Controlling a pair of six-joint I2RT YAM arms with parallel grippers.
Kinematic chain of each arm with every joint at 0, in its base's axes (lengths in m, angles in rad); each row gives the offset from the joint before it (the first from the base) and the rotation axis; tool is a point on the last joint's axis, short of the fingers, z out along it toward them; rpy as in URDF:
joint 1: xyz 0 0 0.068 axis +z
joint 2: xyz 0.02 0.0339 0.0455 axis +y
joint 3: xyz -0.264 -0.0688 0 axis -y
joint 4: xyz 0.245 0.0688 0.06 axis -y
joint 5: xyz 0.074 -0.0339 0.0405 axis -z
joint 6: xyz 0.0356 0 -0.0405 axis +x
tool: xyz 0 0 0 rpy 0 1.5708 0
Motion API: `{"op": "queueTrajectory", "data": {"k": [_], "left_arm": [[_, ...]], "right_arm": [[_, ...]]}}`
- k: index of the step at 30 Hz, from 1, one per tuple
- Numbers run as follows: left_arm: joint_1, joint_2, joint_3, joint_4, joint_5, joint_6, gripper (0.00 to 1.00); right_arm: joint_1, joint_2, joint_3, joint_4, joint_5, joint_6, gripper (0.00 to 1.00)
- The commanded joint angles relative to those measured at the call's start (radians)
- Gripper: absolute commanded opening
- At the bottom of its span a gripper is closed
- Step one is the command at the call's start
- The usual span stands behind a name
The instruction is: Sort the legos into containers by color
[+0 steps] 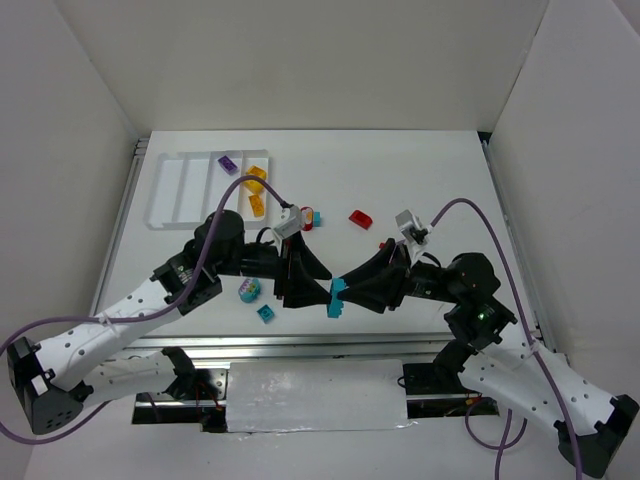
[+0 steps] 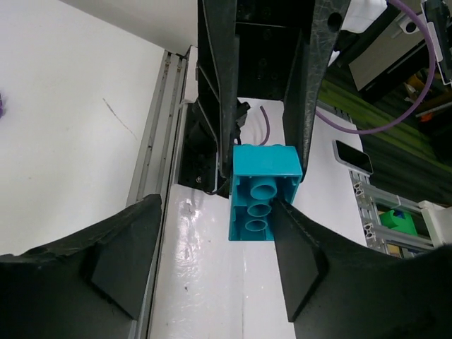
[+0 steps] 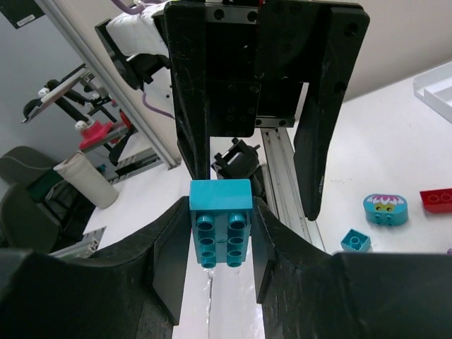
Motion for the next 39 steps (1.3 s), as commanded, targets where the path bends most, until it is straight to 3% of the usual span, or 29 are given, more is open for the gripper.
{"op": "queueTrajectory", "data": {"k": [1, 2, 3, 4, 11, 22, 33, 36, 39], "left_arm": [[-0.02, -0.003, 0.022, 0.069, 0.029, -0.017, 0.77], [-0.02, -0.002, 0.031, 0.059, 0.023, -0.011, 0.79], [-0.02, -0.005, 0.034, 0.039, 0.013, -0.008, 0.94], [-0.02, -0.006, 0.042, 0.028, -0.006, -0.002, 0.99], [-0.02, -0.038, 0.064, -0.041, -0.07, 0.042, 1.0], [-0.02, -0.101, 0.057, -0.054, -0.075, 0.089, 0.99], [-0.02, 0.014, 0.045, 0.017, 0.0, 0.044, 1.0], [-0.02, 0.035, 0.03, 0.072, 0.046, 0.027, 0.92], [-0.02, 0.032, 0.013, 0.118, 0.08, 0.015, 0.57]], "right_arm": [[-0.005, 0.0, 0.012, 0.033, 0.101, -0.043, 0.0], [-0.005, -0.005, 0.009, 0.032, 0.101, -0.043, 0.0], [-0.003, -0.017, 0.004, 0.022, 0.109, -0.046, 0.0], [-0.005, -0.024, -0.002, 0.016, 0.115, -0.049, 0.0], [-0.006, -0.074, -0.026, -0.004, 0.081, -0.077, 0.0], [-0.011, -0.052, -0.04, -0.006, 0.164, -0.066, 0.0], [-0.009, 0.055, 0.016, 0.124, 0.077, -0.024, 0.0], [-0.009, 0.083, 0.027, 0.144, 0.078, -0.029, 0.0], [-0.009, 0.1, 0.035, 0.144, 0.093, -0.043, 0.0]]}}
